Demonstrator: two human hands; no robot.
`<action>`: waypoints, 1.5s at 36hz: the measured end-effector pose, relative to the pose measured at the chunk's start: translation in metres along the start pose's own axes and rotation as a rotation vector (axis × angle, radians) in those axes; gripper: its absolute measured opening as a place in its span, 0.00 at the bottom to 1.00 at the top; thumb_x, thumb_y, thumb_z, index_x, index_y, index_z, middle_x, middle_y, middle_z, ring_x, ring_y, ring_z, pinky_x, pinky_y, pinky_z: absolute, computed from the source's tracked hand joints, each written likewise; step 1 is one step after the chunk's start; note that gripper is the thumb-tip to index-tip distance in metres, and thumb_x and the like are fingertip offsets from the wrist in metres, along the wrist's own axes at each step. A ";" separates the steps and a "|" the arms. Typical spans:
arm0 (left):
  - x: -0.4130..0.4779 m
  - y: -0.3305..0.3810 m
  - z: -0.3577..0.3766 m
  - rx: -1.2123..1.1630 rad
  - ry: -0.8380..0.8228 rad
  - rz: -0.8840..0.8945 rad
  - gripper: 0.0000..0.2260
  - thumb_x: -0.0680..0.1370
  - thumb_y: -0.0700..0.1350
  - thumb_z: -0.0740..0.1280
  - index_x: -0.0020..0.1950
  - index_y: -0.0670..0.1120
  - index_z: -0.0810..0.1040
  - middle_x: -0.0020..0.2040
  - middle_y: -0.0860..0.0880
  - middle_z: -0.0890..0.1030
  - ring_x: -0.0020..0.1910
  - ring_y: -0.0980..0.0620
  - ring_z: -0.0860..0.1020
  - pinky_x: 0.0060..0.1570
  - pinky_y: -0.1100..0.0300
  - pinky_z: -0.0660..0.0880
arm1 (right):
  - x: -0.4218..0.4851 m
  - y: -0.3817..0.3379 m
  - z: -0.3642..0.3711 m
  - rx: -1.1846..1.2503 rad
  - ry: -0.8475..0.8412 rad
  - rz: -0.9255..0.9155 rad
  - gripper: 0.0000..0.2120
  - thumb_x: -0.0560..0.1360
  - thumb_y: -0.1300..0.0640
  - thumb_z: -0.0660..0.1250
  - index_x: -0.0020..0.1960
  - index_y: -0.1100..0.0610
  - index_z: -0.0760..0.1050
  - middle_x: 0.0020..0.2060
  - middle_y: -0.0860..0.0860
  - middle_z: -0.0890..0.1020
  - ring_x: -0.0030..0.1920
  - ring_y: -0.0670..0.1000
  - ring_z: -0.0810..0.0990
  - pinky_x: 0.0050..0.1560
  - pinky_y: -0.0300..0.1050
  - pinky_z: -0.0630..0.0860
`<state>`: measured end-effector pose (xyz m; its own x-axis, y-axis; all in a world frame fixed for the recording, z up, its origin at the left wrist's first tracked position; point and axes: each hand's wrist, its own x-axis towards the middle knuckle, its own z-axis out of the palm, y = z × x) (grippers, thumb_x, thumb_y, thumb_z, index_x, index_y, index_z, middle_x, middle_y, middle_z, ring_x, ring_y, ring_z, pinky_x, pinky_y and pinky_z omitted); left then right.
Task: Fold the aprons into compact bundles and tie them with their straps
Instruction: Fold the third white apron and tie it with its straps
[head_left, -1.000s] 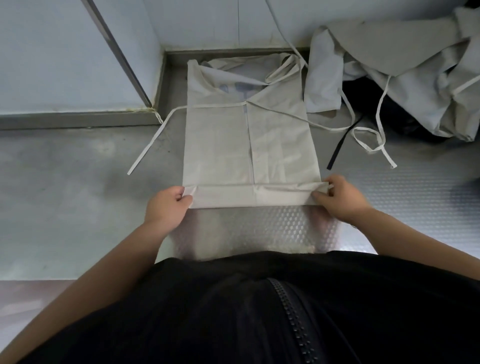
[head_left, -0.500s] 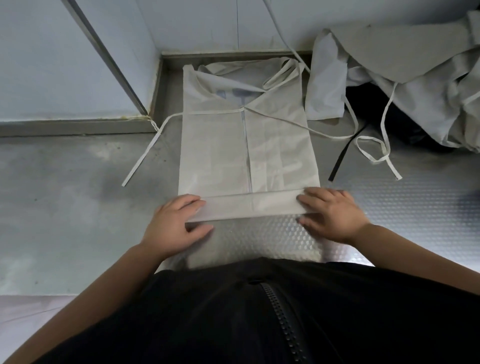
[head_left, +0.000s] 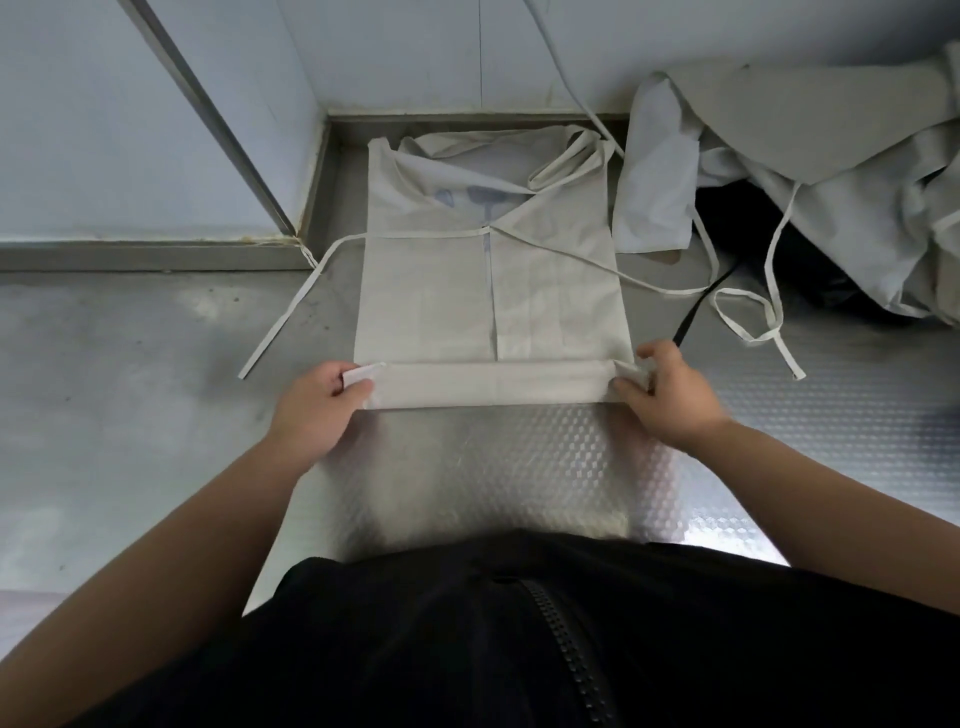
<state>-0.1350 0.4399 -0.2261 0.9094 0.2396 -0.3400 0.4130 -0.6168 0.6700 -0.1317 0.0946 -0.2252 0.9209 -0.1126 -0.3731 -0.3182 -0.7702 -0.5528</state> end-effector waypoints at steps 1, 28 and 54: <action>0.002 0.001 0.003 0.014 0.046 -0.023 0.05 0.76 0.45 0.67 0.52 0.48 0.78 0.46 0.48 0.81 0.45 0.49 0.77 0.40 0.60 0.68 | 0.004 -0.003 0.000 0.028 0.003 0.039 0.26 0.76 0.51 0.65 0.69 0.59 0.60 0.53 0.58 0.76 0.55 0.60 0.76 0.46 0.44 0.68; 0.008 0.013 -0.018 0.348 -0.321 0.241 0.05 0.77 0.45 0.67 0.45 0.49 0.82 0.34 0.55 0.79 0.30 0.63 0.75 0.30 0.72 0.66 | -0.006 -0.012 -0.006 -0.367 -0.192 -0.228 0.31 0.71 0.37 0.66 0.66 0.53 0.64 0.53 0.54 0.80 0.53 0.57 0.78 0.50 0.45 0.72; -0.019 -0.025 0.005 0.653 -0.168 0.439 0.39 0.64 0.72 0.53 0.69 0.52 0.69 0.68 0.54 0.68 0.66 0.49 0.66 0.63 0.52 0.63 | -0.017 -0.011 0.016 -0.543 -0.149 -0.446 0.25 0.78 0.40 0.54 0.70 0.50 0.67 0.71 0.49 0.69 0.69 0.53 0.69 0.68 0.45 0.59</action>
<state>-0.1625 0.4469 -0.2397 0.9412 -0.2103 -0.2645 -0.1398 -0.9550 0.2617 -0.1473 0.1152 -0.2251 0.8844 0.3423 -0.3172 0.2736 -0.9310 -0.2418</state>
